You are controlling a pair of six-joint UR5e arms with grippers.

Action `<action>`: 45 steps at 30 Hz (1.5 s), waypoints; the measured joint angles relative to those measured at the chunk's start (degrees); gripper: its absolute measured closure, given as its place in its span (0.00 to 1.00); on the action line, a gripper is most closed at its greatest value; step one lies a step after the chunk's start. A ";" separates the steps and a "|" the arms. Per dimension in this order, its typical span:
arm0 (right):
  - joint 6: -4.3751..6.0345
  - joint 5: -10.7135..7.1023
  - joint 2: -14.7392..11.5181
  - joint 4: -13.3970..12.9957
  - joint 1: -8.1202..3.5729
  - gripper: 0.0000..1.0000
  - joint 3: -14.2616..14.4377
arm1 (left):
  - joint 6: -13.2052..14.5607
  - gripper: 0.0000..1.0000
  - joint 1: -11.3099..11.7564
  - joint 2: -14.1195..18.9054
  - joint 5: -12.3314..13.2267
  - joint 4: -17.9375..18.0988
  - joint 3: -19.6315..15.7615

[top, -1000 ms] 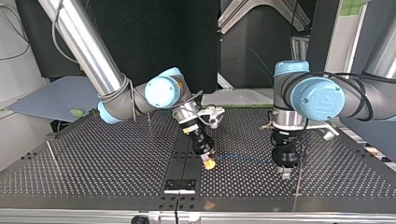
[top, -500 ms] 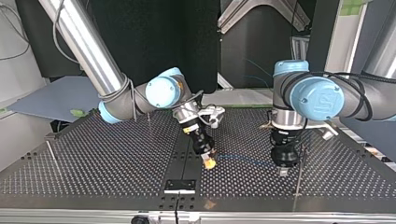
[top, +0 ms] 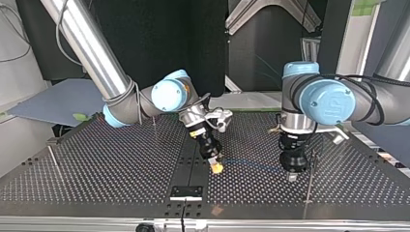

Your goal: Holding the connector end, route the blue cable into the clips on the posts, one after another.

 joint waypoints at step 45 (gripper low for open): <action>-0.94 8.17 0.35 0.29 -1.90 1.00 12.97 | -0.85 1.00 -9.06 -9.98 -4.12 0.25 -2.41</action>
